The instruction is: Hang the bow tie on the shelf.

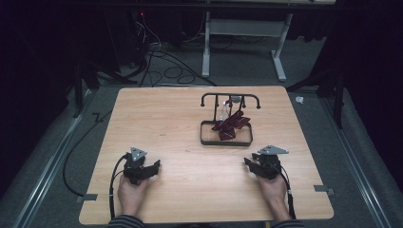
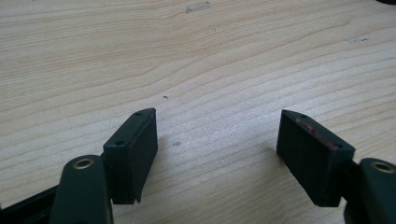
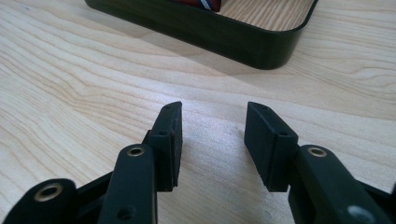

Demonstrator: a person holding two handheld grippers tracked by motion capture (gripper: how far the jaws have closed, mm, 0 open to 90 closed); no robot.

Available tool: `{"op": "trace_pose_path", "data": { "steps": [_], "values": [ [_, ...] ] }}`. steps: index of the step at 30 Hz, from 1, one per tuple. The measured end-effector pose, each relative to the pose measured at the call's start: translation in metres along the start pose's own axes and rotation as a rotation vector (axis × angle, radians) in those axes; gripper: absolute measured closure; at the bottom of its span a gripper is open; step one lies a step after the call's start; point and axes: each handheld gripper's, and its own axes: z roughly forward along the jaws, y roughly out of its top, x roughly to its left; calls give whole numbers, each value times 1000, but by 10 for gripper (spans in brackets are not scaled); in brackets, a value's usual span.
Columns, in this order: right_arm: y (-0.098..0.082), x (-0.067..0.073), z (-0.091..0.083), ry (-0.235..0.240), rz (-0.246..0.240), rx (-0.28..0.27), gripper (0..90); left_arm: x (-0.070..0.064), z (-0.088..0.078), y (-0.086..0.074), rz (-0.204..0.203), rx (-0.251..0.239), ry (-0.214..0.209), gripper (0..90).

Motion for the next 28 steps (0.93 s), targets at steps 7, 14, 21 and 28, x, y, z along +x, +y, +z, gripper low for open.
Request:
{"op": "trace_pose_path", "data": {
  "steps": [7, 14, 21, 28],
  "values": [
    [1, 4, 2, -27, -30, 7, 537, 0, 0, 0, -1, 0, -1, 295],
    [1, 7, 3, -41, -56, 17, 457, 0, 0, 0, -2, 1, -2, 294],
    [1, 7, 3, -37, -57, 18, 453, 1, -1, -1, -8, 2, -7, 293],
    [1, 7, 3, -37, -57, 18, 452, 1, -1, -1, -8, 2, -8, 293]
  ]
}}
